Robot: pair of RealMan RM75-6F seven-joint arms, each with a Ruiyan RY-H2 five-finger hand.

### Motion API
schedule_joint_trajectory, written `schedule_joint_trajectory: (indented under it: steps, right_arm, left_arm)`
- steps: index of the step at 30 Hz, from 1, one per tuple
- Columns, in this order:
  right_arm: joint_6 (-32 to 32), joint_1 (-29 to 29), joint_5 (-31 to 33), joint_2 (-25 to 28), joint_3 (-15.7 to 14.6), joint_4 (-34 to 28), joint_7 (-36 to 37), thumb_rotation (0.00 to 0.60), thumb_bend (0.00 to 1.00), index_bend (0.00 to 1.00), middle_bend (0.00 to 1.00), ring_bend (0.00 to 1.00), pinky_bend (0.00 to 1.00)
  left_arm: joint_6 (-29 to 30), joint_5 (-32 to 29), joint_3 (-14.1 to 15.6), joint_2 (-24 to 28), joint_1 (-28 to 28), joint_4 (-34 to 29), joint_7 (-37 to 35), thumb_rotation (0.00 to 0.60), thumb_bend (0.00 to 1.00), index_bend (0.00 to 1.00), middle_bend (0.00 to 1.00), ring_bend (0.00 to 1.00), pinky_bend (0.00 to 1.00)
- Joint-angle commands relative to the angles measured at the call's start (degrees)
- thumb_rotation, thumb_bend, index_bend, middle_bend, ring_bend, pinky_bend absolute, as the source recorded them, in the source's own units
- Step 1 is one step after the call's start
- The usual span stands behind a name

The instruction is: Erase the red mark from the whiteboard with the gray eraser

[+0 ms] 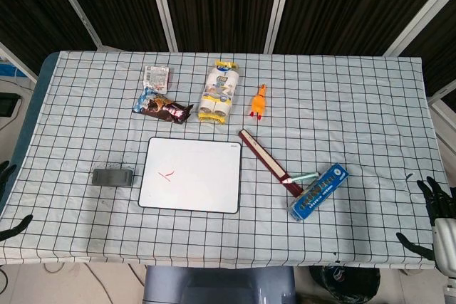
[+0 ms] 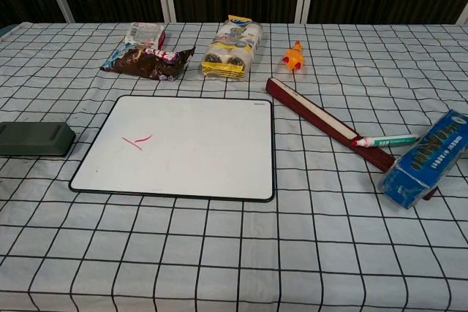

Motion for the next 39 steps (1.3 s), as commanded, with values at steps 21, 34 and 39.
schedule_joint_trajectory:
  steps: [21,34,39]
  right_arm:
    - [0.04,-0.04,0.17,0.14,0.08,-0.02,0.27,0.600,0.15,0.01,0.04,0.14,0.19]
    - [-0.13,-0.02,0.55,0.21,0.17,-0.15,0.52,0.600,0.15,0.01,0.04,0.14,0.19]
    - [-0.25,0.02,0.72,0.30,0.24,-0.14,0.75,0.600,0.14,0.01,0.04,0.14,0.19]
  left_arm:
    - [0.20,0.32,0.01,-0.19,0.00,0.08,0.12,0.600,0.16,0.00,0.00,0.00,0.00]
    - [-4.67,-0.18,-0.59,-0.55,-3.16,-1.13,3.68,0.600,0.16,0.00,0.00,0.00,0.00]
    - [-9.18,-1.58,-1.94,-0.25,-6.55,-4.11,8.21,0.600,0.16,0.00,0.03,0.00,0.00]
